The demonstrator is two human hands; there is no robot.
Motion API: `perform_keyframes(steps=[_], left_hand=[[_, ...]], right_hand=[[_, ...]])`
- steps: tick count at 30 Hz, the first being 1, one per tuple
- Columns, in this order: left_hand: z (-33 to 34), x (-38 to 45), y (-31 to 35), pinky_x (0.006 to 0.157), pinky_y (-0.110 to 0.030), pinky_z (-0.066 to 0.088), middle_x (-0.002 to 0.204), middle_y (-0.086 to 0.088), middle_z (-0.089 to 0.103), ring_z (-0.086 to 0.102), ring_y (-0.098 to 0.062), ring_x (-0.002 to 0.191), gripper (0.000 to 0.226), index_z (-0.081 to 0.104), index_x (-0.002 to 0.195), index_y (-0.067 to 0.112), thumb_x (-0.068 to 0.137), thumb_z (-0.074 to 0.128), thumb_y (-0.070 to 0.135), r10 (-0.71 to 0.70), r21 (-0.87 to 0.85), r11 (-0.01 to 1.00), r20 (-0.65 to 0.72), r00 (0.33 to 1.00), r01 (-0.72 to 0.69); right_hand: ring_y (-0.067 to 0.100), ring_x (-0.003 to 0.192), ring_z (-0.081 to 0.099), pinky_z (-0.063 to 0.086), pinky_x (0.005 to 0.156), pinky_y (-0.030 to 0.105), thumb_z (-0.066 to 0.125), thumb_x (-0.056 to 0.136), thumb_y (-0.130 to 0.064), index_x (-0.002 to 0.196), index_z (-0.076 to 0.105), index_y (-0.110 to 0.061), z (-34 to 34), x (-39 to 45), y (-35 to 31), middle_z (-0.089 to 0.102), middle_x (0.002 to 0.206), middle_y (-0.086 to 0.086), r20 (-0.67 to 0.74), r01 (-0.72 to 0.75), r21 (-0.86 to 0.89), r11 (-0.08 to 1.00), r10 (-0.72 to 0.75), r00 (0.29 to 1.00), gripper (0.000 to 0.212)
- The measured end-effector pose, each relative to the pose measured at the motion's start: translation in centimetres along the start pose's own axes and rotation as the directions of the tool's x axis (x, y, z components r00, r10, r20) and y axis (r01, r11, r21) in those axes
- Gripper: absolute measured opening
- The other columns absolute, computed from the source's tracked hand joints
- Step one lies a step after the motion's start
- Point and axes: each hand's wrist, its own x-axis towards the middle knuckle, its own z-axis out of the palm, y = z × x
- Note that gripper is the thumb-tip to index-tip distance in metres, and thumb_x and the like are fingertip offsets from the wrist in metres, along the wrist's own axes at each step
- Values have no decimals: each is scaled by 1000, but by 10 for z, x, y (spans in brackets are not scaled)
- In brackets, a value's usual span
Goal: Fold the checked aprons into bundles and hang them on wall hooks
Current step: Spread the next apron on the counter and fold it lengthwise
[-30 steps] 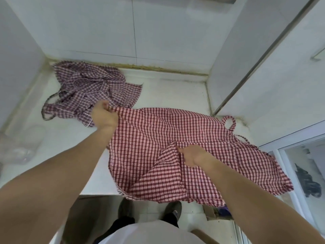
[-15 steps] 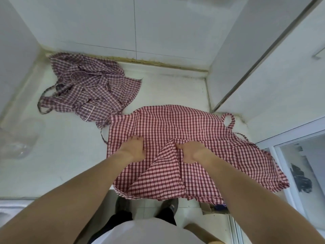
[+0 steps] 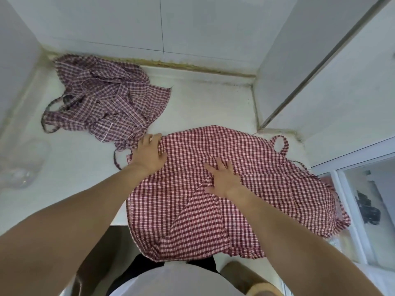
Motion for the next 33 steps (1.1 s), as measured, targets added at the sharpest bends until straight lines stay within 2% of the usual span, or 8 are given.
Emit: perform_keyframes(steps=[8, 12, 18, 23, 25, 27, 30, 33], left_hand=[[25, -14, 16, 115, -66, -8, 165, -14, -12, -12, -41, 150, 76, 31, 153, 33, 91, 26, 76, -73, 249, 967, 456, 887, -48], [29, -6, 1, 115, -66, -9, 160, -21, -25, -19, -45, 147, 82, -14, 156, 33, 94, 22, 72, -252, 305, 941, 340, 906, 148], [35, -9, -7, 118, -60, -5, 161, -29, -8, -9, -44, 149, 89, -3, 158, 23, 94, 43, 62, -285, 271, 932, 135, 949, 241], [50, -66, 45, 108, -40, 40, 122, -5, 50, 46, -21, 115, 43, 55, 125, 15, 84, 66, 15, 358, 71, 934, -205, 911, -351], [60, -96, 65, 96, -34, 49, 108, 3, 52, 51, -12, 99, 29, 58, 116, 17, 89, 64, 24, 493, -94, 866, -11, 870, -491], [76, -112, 78, 101, -37, 46, 119, -1, 54, 52, -18, 110, 57, 49, 132, 15, 89, 62, 52, 487, -153, 873, 246, 838, -463], [91, -122, 82, 118, -49, 25, 146, -12, 29, 27, -30, 136, 117, 16, 154, 14, 69, 63, 80, 339, 134, 878, 502, 795, -459], [99, -132, 83, 120, -56, 13, 154, -16, 8, 11, -39, 144, 136, -7, 156, 12, 65, 73, 73, 303, 339, 761, 568, 766, -552]], right_hand=[[42, 149, -3, 29, 111, 68, 85, 74, -37, 147, 32, -35, -12, 2, -2, 6, 160, 7, 3, -37, 10, 999, 37, 999, 91], [41, 149, 3, 32, 109, 67, 82, 76, -42, 151, 23, -41, -3, 1, -1, 7, 161, 5, -27, -28, -6, 1000, 28, 999, 95], [39, 150, -4, 21, 113, 70, 80, 79, -40, 153, 16, -44, 0, 2, 2, -1, 163, 4, -26, -20, 8, 1000, 20, 999, 98], [38, 150, -2, 24, 112, 69, 82, 76, -42, 153, 15, -45, 2, 5, 2, -1, 163, 1, -32, -42, 20, 999, 42, 999, 102], [37, 150, 0, 29, 110, 68, 82, 75, -46, 153, 14, -46, 0, 6, 3, -1, 164, 0, -48, -50, 20, 999, 51, 998, 104], [35, 150, 1, 27, 111, 68, 79, 76, -51, 153, 11, -48, 0, 5, 7, -2, 164, -2, -69, -53, 22, 998, 54, 996, 103], [33, 151, -8, 15, 114, 67, 69, 82, -59, 154, 1, -47, 4, 0, 16, -13, 165, -6, -61, -51, 22, 998, 52, 997, 100], [28, 150, -20, 4, 117, 63, 48, 93, -65, 154, -9, -46, 14, -2, 25, -26, 162, -9, -38, -33, 38, 999, 34, 999, 86]])
